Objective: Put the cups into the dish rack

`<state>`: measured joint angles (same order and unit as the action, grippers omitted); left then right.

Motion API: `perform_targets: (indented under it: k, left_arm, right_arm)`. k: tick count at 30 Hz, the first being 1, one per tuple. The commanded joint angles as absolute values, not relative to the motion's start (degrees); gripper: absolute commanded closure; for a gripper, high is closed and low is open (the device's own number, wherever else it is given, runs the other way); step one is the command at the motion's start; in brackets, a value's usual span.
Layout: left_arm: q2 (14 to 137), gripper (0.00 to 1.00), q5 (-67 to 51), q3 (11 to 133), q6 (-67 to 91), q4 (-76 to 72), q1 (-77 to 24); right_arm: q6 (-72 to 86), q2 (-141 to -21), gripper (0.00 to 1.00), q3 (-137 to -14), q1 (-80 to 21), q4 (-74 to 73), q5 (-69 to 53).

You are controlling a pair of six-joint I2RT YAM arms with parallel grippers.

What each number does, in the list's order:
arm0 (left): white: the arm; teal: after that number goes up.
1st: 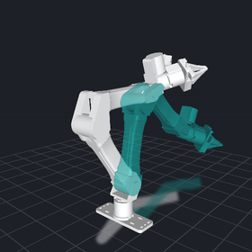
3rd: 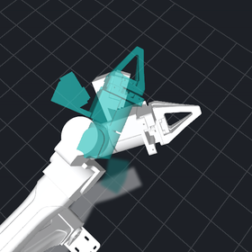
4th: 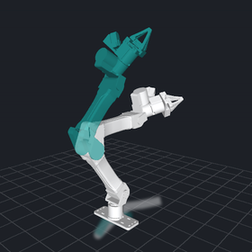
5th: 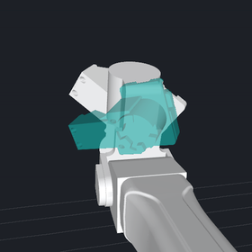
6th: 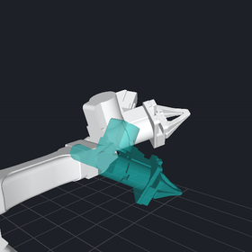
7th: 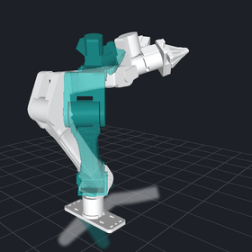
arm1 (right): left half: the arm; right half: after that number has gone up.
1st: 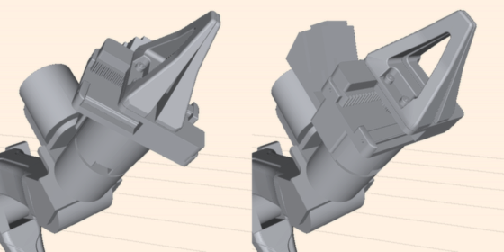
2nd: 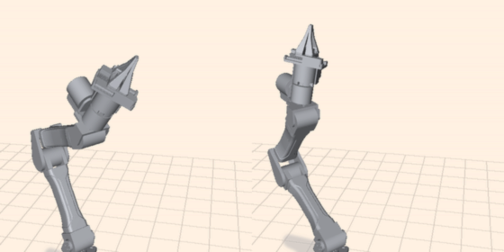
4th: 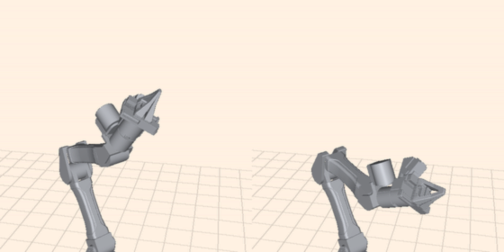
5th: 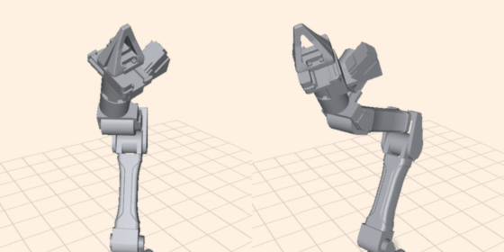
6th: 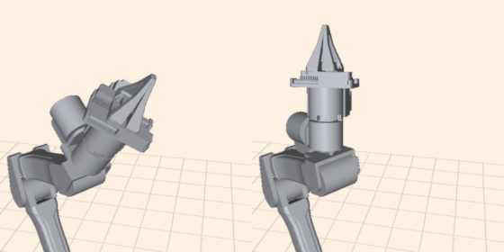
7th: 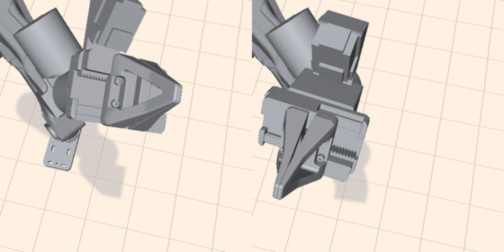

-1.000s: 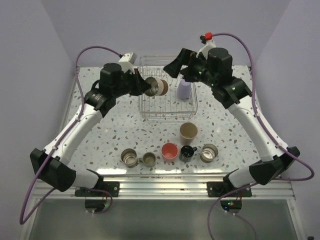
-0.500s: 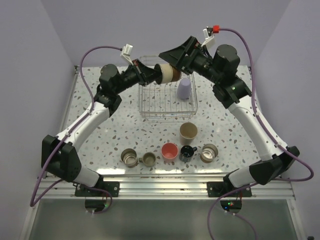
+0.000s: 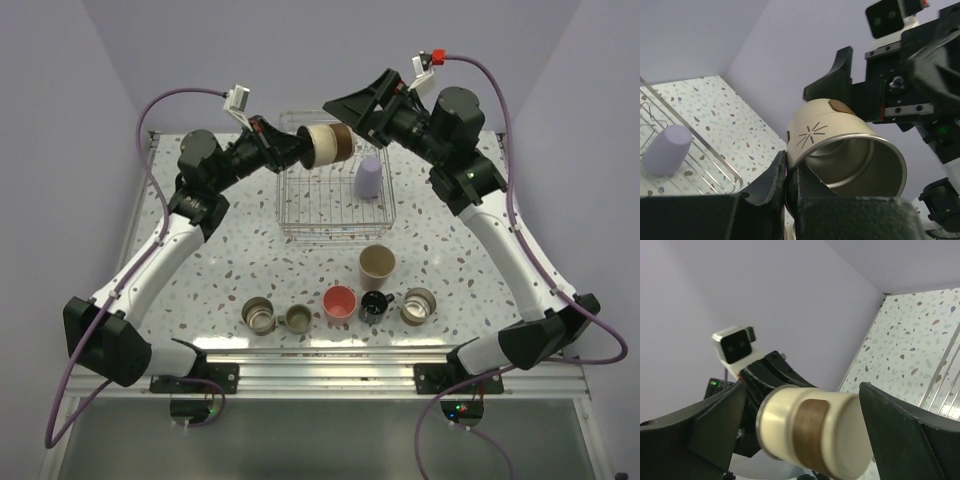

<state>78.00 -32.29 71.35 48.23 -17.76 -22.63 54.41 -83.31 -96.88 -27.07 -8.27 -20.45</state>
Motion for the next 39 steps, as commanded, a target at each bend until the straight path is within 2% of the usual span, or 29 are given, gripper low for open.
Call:
perform_targets:
  k: [1, 6, 9, 19, 23, 28, 32, 39]
  left_arm:
    - [73.7, 1.0, -30.5, 74.4, 47.3, -22.8, -22.6]
    - [73.3, 1.0, -28.8, 74.7, 46.1, -21.7, -22.6]
    - [72.9, 1.0, -26.3, 72.0, 48.3, -26.7, -22.6]
    - [73.6, 1.0, -16.6, 64.8, 53.3, -39.7, -22.6]
    - [74.7, 1.0, -14.3, 65.0, 53.3, -40.7, -22.6]
    - [76.5, 1.0, -14.2, 65.8, 53.9, -41.6, -22.7]
    - [78.2, 1.0, -15.4, 66.2, 54.6, -42.2, -22.7]
    - [78.9, 1.0, -15.7, 65.1, 54.9, -42.6, -22.8]
  right_arm:
    - [54.5, -85.1, 0.01, -97.8, -27.2, -11.6, -21.8]
    - [54.8, -85.7, 0.01, -97.6, -27.2, -11.4, -22.1]
    - [56.3, -85.7, 0.01, -96.0, -27.3, -9.5, -23.3]
    - [72.1, -86.7, 0.01, -89.6, -27.8, 9.8, -28.7]
    - [72.1, -87.4, 0.02, -91.4, -28.1, 9.9, -28.7]
    - [73.2, -88.2, 0.02, -91.9, -28.5, 11.2, -28.6]
    - [73.7, -88.6, 0.07, -91.7, -28.5, 12.0, -28.2]
    - [76.4, -90.3, 0.06, -91.8, -28.4, 15.3, -27.1]
